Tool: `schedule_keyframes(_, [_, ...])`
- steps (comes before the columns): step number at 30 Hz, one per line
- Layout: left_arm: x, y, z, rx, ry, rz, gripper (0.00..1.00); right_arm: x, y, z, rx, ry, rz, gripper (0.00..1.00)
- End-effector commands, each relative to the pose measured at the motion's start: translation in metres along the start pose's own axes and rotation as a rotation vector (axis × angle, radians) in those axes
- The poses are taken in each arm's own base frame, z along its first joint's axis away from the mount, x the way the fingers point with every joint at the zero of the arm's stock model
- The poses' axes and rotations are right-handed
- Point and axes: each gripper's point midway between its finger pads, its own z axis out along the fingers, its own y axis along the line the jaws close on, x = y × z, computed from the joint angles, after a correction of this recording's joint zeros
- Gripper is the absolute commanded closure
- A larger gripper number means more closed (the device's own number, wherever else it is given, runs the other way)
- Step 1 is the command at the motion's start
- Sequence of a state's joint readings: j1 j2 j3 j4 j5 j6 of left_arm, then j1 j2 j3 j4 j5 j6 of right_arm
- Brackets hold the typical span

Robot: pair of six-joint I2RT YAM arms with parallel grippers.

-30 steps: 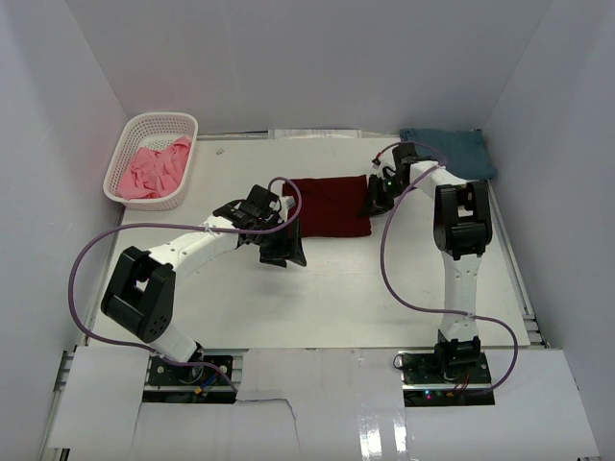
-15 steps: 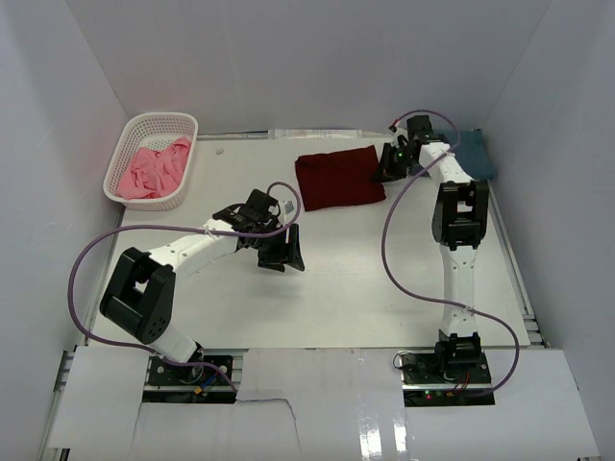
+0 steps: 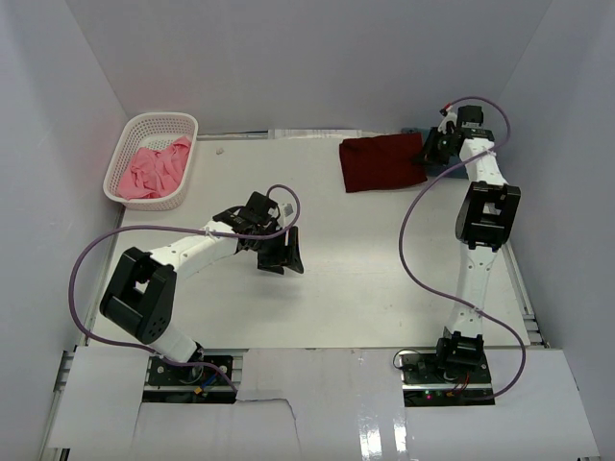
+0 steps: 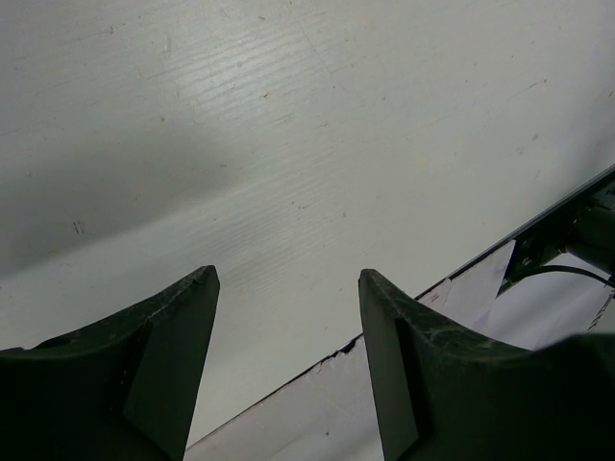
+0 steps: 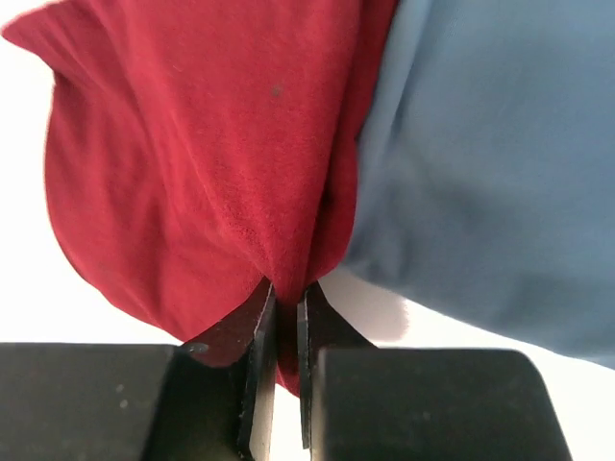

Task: Fold and stack the t-shirts
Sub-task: Put the neatly folded tshirt into the corner of the board with the right arm

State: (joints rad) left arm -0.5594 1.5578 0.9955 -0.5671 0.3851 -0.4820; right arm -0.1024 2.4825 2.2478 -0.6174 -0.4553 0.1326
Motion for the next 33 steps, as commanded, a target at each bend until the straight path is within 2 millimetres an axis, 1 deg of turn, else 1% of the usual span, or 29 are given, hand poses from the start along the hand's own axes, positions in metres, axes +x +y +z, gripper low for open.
schedule_keyframes(1, [-0.003,-0.004,-0.003,0.018,-0.021,0.020,0.29,-0.077,0.036,-0.048,-0.071,-0.220,-0.139,0.92])
schedule_keyframes(4, [-0.003,-0.004,-0.001,0.018,-0.012,0.016,0.29,-0.089,0.042,-0.057,-0.094,-0.262,-0.162,0.92])
schedule_keyframes(6, [-0.003,-0.004,0.000,0.018,-0.008,0.015,0.29,-0.095,0.042,-0.062,-0.080,-0.286,-0.167,0.92])
schedule_keyframes(8, [-0.005,-0.004,0.001,0.018,-0.007,0.016,0.29,-0.104,0.037,-0.071,-0.057,-0.316,-0.164,0.92])
schedule_keyframes(11, [-0.008,-0.006,0.002,0.021,-0.004,0.017,0.29,-0.111,0.030,-0.081,-0.076,-0.344,-0.146,0.92])
schedule_keyframes(12, [-0.008,-0.006,0.003,0.020,-0.002,0.016,0.29,-0.109,0.035,-0.082,-0.123,-0.334,-0.138,0.92])
schedule_keyframes(13, [-0.010,-0.007,0.003,0.021,-0.004,0.018,0.29,-0.107,0.035,-0.082,-0.157,-0.323,-0.103,0.92])
schedule_keyframes(14, [-0.011,-0.007,0.004,0.020,-0.002,0.018,0.29,-0.108,0.039,-0.084,-0.185,-0.320,-0.100,0.92])
schedule_keyframes(15, [-0.012,-0.007,0.005,0.021,0.000,0.017,0.29,-0.096,0.035,-0.076,-0.192,-0.275,-0.062,0.92])
schedule_keyframes(16, [-0.012,-0.007,0.006,0.021,0.004,0.015,0.29,-0.091,0.036,-0.073,-0.204,-0.255,-0.054,0.92])
schedule_keyframes(17, [-0.013,-0.008,0.007,0.023,0.005,0.017,0.29,-0.079,0.033,-0.065,-0.214,-0.220,-0.032,0.92])
schedule_keyframes(18, [-0.013,-0.007,0.008,0.023,0.009,0.016,0.29,-0.076,0.032,-0.064,-0.212,-0.215,-0.028,0.92])
schedule_keyframes(20, [-0.013,-0.008,0.010,0.023,0.013,0.017,0.30,-0.073,0.028,-0.061,-0.197,-0.218,-0.035,0.92])
schedule_keyframes(22, [-0.013,-0.009,0.010,0.024,0.015,0.019,0.30,-0.085,0.022,-0.067,-0.148,-0.259,-0.058,0.92])
schedule_keyframes(23, [-0.012,-0.009,0.009,0.022,0.017,0.022,0.29,-0.090,0.018,-0.071,-0.125,-0.279,-0.066,0.92])
schedule_keyframes(24, [-0.011,-0.008,0.009,0.020,0.017,0.021,0.30,-0.102,0.011,-0.082,-0.086,-0.320,-0.068,0.92])
schedule_keyframes(26, [-0.011,-0.008,0.009,0.020,0.015,0.020,0.30,-0.111,0.005,-0.090,-0.079,-0.345,-0.037,0.92])
schedule_keyframes(27, [-0.012,-0.008,0.008,0.018,0.013,0.019,0.30,-0.119,-0.005,-0.102,-0.075,-0.371,-0.019,0.92])
schedule_keyframes(29, [-0.013,-0.009,0.009,0.020,0.014,0.021,0.30,-0.122,-0.019,-0.107,-0.079,-0.379,0.026,0.92])
schedule_keyframes(30, [-0.012,-0.009,0.009,0.021,0.015,0.022,0.30,-0.122,-0.034,-0.113,-0.060,-0.387,0.047,0.92])
schedule_keyframes(33, [-0.013,-0.010,0.008,0.023,0.014,0.022,0.30,-0.113,-0.061,-0.117,-0.006,-0.377,0.096,0.92])
